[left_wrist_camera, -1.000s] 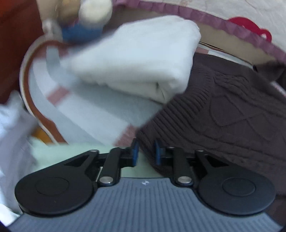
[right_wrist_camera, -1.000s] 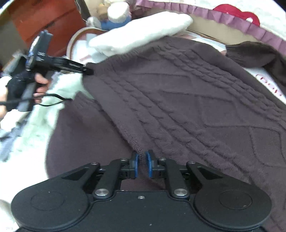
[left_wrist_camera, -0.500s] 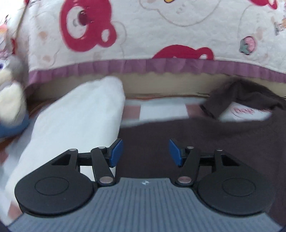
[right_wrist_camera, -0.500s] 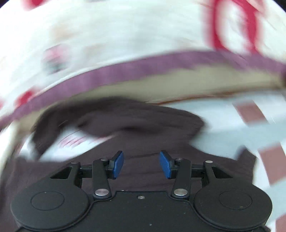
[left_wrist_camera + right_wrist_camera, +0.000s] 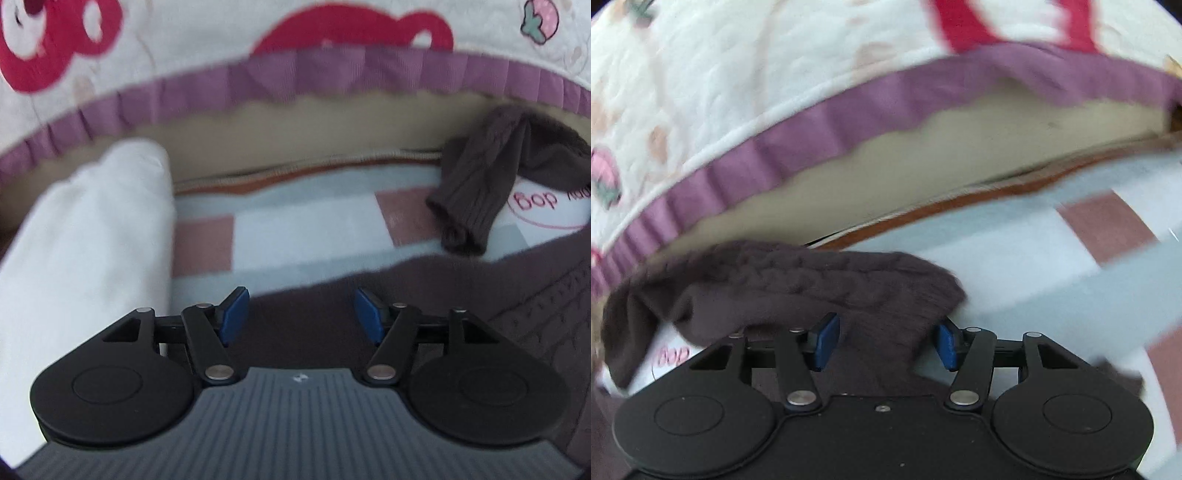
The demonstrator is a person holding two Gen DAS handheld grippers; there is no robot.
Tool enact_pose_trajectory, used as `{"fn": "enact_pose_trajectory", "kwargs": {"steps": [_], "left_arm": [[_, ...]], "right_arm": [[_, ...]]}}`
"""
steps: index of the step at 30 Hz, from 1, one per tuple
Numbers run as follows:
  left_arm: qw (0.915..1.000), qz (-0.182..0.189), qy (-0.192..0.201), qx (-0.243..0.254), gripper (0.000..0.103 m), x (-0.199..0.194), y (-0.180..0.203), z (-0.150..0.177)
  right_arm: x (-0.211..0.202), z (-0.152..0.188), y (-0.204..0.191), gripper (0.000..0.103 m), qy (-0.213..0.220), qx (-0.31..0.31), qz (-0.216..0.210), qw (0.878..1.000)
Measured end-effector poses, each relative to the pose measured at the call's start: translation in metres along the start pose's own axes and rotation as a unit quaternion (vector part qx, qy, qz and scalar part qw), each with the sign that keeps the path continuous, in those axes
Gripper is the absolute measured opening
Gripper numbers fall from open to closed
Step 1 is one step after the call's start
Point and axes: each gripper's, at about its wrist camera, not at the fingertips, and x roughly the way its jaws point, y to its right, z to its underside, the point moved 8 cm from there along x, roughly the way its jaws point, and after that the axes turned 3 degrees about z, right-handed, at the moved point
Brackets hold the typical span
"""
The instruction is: Fold clothes
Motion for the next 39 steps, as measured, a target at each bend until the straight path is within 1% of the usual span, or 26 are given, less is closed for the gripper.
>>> {"fn": "enact_pose_trajectory", "kwargs": {"steps": [1,2,5,8,9,10,11,12,15,16,17,18,19,21,22,23,24,25,26,27,30,32,34,36,37,39], "left_arm": [[1.0,-0.001,-0.006,-0.001,0.067,0.004,0.0,0.003],[0.9999,0.002,-0.014,-0.004,0.075,0.009,0.0,0.007],[0.9993,0.01,-0.029,-0.023,0.089,0.02,0.002,0.016],[0.9987,0.015,-0.024,-0.043,0.089,0.022,0.002,0.018],[0.9988,0.017,-0.02,-0.041,0.084,0.021,0.003,0.018],[0.9992,0.017,-0.014,-0.035,0.051,0.018,0.006,0.017],[0.9996,0.004,-0.011,-0.025,0.008,0.013,0.008,0.013],[0.9995,-0.021,-0.002,-0.022,0.0,0.006,0.008,0.007],[0.9929,-0.086,0.074,-0.035,0.001,-0.029,0.002,-0.015],[0.989,-0.105,0.094,-0.045,0.001,-0.037,-0.003,-0.02],[0.9854,-0.124,0.102,-0.055,0.001,-0.041,-0.008,-0.022],[0.9824,-0.145,0.099,-0.065,0.002,-0.039,-0.012,-0.02],[0.979,-0.165,0.095,-0.074,0.001,-0.037,-0.017,-0.019],[0.9742,-0.201,0.058,-0.084,0.01,-0.029,-0.02,-0.009],[0.9747,-0.2,0.041,-0.091,0.021,-0.027,-0.017,-0.002],[0.977,-0.186,0.035,-0.099,0.028,-0.03,-0.01,0.004],[0.9815,-0.154,0.045,-0.104,0.032,-0.039,0.001,0.009],[0.9856,-0.119,0.057,-0.106,0.041,-0.051,0.015,0.016],[0.9883,-0.089,0.065,-0.106,0.045,-0.064,0.028,0.023],[0.9904,-0.066,0.069,-0.1,0.045,-0.077,0.042,0.032],[0.9951,-0.01,0.074,-0.064,0.045,-0.117,0.08,0.058],[0.9964,0.015,0.079,-0.029,0.047,-0.143,0.103,0.073],[0.9954,0.008,0.092,0.027,0.052,-0.165,0.12,0.082],[0.9913,-0.021,0.102,0.081,0.056,-0.181,0.13,0.091],[0.9885,-0.038,0.102,0.105,0.056,-0.187,0.134,0.096],[0.9862,-0.05,0.1,0.122,0.056,-0.197,0.135,0.104]], "right_arm": [[0.001,-0.001,-0.006,0.013,0.008,-0.028,0.0,1.0],[0.001,-0.003,-0.01,0.013,0.013,-0.045,0.004,0.999],[-0.019,-0.019,-0.011,0.011,0.064,-0.052,0.019,0.996],[-0.035,-0.031,-0.005,0.01,0.092,-0.046,0.03,0.994],[-0.034,-0.03,-0.003,0.01,0.088,-0.046,0.034,0.994],[-0.032,-0.028,-0.001,0.01,0.083,-0.045,0.038,0.995],[-0.031,-0.026,-0.001,0.01,0.083,-0.044,0.039,0.995],[-0.033,-0.026,-0.003,0.01,0.086,-0.045,0.038,0.995],[-0.044,-0.031,-0.008,0.01,0.108,-0.046,0.031,0.993],[-0.047,-0.033,-0.008,0.01,0.117,-0.047,0.035,0.991],[-0.046,-0.031,-0.006,0.01,0.118,-0.048,0.043,0.991],[-0.043,-0.029,-0.004,0.01,0.116,-0.048,0.052,0.991],[-0.035,-0.025,0.0,0.012,0.102,-0.045,0.065,0.992],[-0.017,-0.01,0.008,0.017,0.049,-0.043,0.086,0.994],[-0.019,-0.007,0.009,0.025,0.034,-0.038,0.088,0.995],[-0.024,-0.004,0.01,0.027,0.022,-0.033,0.09,0.995],[-0.038,-0.007,0.008,0.033,0.024,-0.022,0.084,0.996],[-0.058,-0.011,0.006,0.044,0.029,-0.008,0.073,0.997],[-0.077,-0.014,0.004,0.052,0.031,0.011,0.058,0.998],[-0.098,-0.016,0.004,0.06,0.029,0.038,0.038,0.998],[-0.153,0.002,0.003,0.061,-0.011,0.135,-0.038,0.99],[-0.185,0.024,-0.003,0.061,-0.054,0.143,-0.076,0.985],[-0.206,0.05,-0.018,0.061,-0.097,0.094,-0.077,0.988],[-0.225,0.079,-0.034,0.061,-0.142,0.039,-0.069,0.987],[-0.232,0.094,-0.042,0.061,-0.158,0.025,-0.07,0.985],[-0.245,0.122,-0.059,0.061,-0.19,0.015,-0.084,0.978]]}}
